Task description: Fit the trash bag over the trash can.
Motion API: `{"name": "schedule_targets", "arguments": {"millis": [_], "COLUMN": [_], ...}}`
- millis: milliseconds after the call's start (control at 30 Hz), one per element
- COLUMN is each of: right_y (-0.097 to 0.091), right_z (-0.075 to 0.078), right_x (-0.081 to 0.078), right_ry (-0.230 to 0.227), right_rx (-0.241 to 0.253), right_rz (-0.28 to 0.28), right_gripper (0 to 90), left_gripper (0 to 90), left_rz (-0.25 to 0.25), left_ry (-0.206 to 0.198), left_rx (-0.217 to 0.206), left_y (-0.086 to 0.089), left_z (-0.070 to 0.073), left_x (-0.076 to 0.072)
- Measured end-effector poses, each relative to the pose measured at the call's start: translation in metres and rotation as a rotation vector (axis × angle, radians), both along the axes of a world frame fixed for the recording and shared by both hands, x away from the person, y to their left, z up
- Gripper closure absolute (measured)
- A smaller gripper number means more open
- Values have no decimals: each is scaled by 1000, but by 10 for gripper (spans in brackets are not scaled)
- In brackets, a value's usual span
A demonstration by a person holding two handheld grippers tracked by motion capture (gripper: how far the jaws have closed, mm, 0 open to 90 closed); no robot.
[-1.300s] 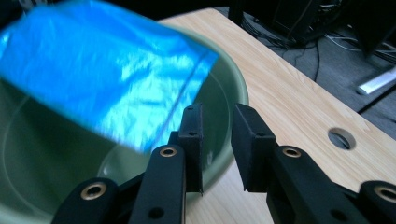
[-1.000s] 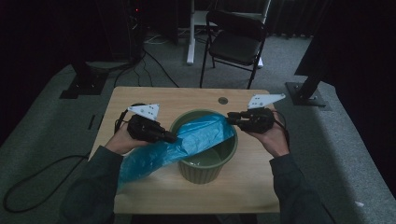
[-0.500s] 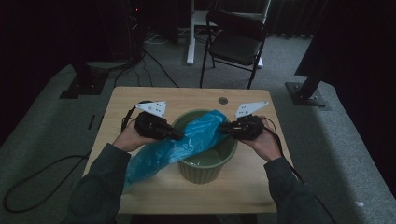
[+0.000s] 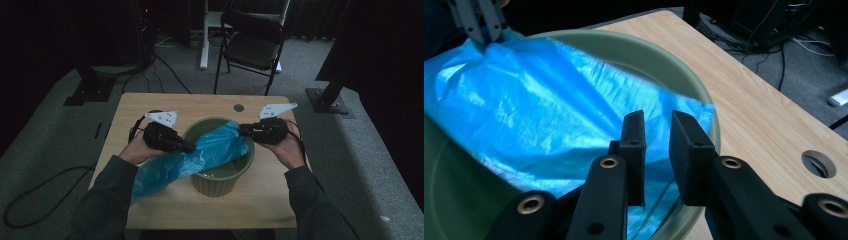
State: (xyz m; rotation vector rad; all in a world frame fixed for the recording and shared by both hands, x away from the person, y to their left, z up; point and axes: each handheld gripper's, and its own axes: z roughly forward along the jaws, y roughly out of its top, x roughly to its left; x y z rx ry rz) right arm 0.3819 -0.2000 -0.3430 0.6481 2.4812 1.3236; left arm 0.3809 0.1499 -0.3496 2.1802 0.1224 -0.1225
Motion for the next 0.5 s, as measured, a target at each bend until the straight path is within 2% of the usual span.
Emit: {"name": "schedule_targets", "arguments": {"millis": [67, 133, 267, 333, 367, 500], "right_y": [4, 10, 20, 21, 24, 26], "right_z": [-3, -8, -17, -18, -20, -22], "right_x": [2, 5, 7, 7, 5, 3], "right_ry": [7, 20, 40, 48, 54, 54], "right_rx": [-5, -30, -68, -71, -82, -97], "right_rz": [5, 6, 22, 30, 54, 59], "right_gripper": [778, 779, 799, 818, 825, 823], "left_gripper": [852, 851, 850, 843, 841, 843], "left_rz": [2, -2, -4, 3, 9, 14], "left_ry": [0, 1, -9, -15, -17, -11], "left_rx": [-12, -23, -24, -30, -31, -23], "left_y": [0, -1, -7, -10, -13, -20], "left_z": [1, 2, 4, 5, 5, 3], "left_x": [0, 1, 2, 3, 5, 9]}}
